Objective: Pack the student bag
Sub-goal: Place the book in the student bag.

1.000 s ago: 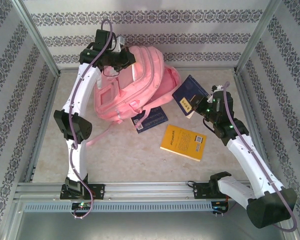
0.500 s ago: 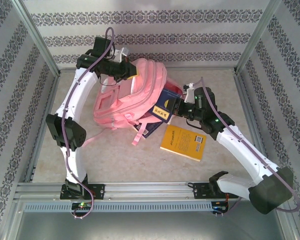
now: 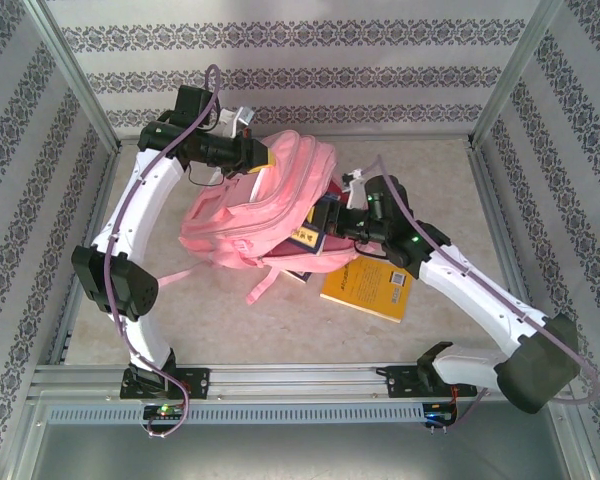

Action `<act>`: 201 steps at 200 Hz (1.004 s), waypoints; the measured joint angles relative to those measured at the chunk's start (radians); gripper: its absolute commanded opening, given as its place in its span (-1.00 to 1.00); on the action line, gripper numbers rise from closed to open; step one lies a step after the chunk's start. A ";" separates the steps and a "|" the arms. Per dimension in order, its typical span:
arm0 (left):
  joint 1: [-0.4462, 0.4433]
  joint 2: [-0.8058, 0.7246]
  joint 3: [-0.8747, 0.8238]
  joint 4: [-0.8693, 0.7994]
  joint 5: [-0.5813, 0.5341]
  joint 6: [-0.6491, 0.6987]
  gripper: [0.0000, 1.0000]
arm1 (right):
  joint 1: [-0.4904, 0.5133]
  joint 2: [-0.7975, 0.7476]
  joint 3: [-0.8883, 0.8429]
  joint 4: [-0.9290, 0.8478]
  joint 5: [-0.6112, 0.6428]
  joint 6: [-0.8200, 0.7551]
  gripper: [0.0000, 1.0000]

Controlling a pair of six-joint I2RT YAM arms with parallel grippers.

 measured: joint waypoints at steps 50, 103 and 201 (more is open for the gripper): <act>0.006 0.000 -0.007 0.040 0.060 0.000 -1.00 | -0.087 0.158 -0.010 0.164 -0.152 0.107 -1.00; 0.006 0.000 -0.021 0.080 0.091 -0.012 -1.00 | -0.016 0.362 0.139 0.118 -0.160 0.108 -1.00; 0.066 0.000 -0.061 0.157 0.060 -0.051 -1.00 | 0.086 0.821 0.668 -0.007 0.004 0.162 0.08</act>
